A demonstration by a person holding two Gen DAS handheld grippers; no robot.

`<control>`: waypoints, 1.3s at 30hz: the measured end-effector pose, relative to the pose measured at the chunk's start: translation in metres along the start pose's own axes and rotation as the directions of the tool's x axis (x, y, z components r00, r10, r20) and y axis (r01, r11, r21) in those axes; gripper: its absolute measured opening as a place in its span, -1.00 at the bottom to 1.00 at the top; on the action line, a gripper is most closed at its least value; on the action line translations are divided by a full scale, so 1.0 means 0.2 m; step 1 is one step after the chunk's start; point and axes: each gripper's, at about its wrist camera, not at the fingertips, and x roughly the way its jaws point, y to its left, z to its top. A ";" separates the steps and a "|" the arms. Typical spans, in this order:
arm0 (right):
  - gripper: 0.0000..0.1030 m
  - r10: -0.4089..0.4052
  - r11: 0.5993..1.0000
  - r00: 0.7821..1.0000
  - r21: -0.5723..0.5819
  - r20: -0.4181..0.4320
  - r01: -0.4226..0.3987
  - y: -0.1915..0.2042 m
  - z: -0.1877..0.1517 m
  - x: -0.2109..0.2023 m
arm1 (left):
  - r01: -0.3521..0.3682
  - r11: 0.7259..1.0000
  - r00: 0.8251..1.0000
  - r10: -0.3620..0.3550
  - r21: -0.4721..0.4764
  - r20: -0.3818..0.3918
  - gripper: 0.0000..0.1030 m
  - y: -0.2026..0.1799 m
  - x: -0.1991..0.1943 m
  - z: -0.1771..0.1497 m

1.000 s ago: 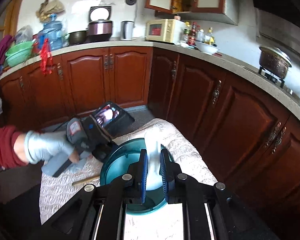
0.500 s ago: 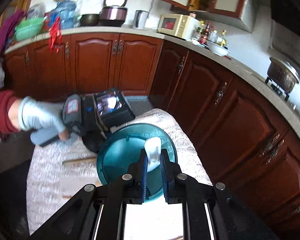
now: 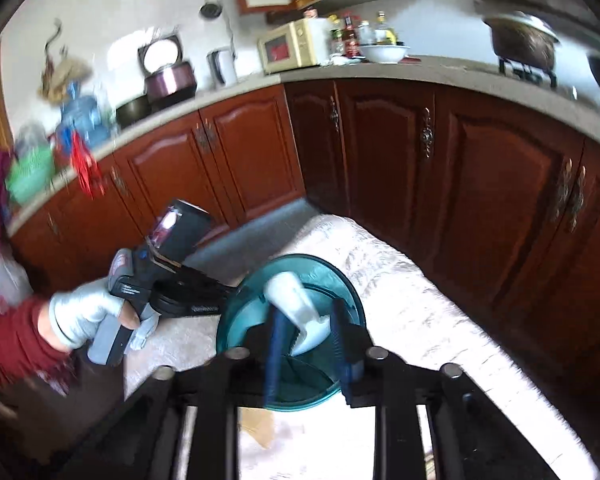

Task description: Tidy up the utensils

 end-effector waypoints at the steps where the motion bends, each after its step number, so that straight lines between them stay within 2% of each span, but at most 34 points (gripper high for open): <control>1: -0.58 -0.036 0.999 0.999 -0.001 0.006 0.036 0.02 0.00 0.01 | 0.004 1.000 1.000 -0.004 0.000 0.020 -1.00 0.00 -0.05 0.00; 3: -0.76 -0.066 0.998 0.997 0.001 0.029 0.066 0.05 0.00 0.01 | -0.005 1.000 0.999 0.004 0.015 0.034 -1.00 -0.02 -0.09 0.01; 6: -0.77 -0.081 0.996 0.996 0.044 0.044 0.079 0.07 0.00 0.01 | 0.000 0.999 1.000 0.000 0.042 0.009 -0.98 -0.07 -0.06 -0.02; 8: -0.89 -0.118 0.992 0.991 0.057 0.069 0.114 0.08 0.01 -0.01 | -0.002 0.998 1.000 0.002 0.062 -0.011 -0.79 -0.11 -0.01 -0.05; 10: -0.89 -0.107 0.992 0.990 0.072 0.098 0.100 0.08 0.04 -0.04 | -0.039 0.995 0.998 0.043 0.090 -0.042 -0.57 -0.17 0.08 -0.08; 13: -0.90 -0.105 0.994 0.989 0.048 0.100 0.100 0.08 0.09 -0.05 | -0.069 0.992 0.995 0.077 0.110 -0.069 -0.56 -0.18 0.19 -0.10; 14: -0.90 -0.096 0.995 0.991 0.020 0.088 0.094 0.09 0.10 -0.04 | -0.082 0.990 0.993 0.091 0.113 -0.077 -0.56 -0.17 0.23 -0.09; 17: -0.90 -0.144 0.980 0.987 -0.126 0.069 0.152 0.13 0.10 -0.05 | -0.090 0.987 0.990 0.103 0.134 -0.094 -0.55 -0.18 0.29 -0.08; 20: -0.91 -0.227 0.927 0.972 -0.293 0.057 0.233 0.20 0.08 -0.04 | -0.084 0.985 0.991 0.098 0.153 -0.087 -0.55 -0.18 0.28 -0.06; 23: -0.91 -0.171 0.926 0.984 -0.335 0.040 0.174 0.21 0.07 -0.06 | -0.048 0.984 0.995 0.063 0.172 -0.080 -0.55 -0.17 0.23 -0.05; 26: -0.90 -0.187 0.909 0.982 -0.376 0.010 0.176 0.20 0.04 0.00 | -0.035 0.975 0.991 0.062 0.219 -0.118 -0.48 -0.19 0.25 -0.05; 28: -0.90 -0.187 0.919 0.982 -0.349 0.017 0.181 0.18 0.03 0.04 | -0.047 0.974 0.988 0.078 0.220 -0.133 -0.48 -0.19 0.29 -0.05; 32: -0.90 -0.125 0.978 0.991 -0.171 -0.043 0.116 0.06 0.02 0.08 | -0.051 0.975 0.987 0.082 0.216 -0.138 -0.48 -0.18 0.31 -0.04; 39: -0.87 -0.123 0.987 0.992 -0.108 -0.020 0.120 0.07 -0.08 -0.03 | -0.054 0.952 0.981 0.107 0.300 -0.164 -0.39 -0.21 0.31 -0.07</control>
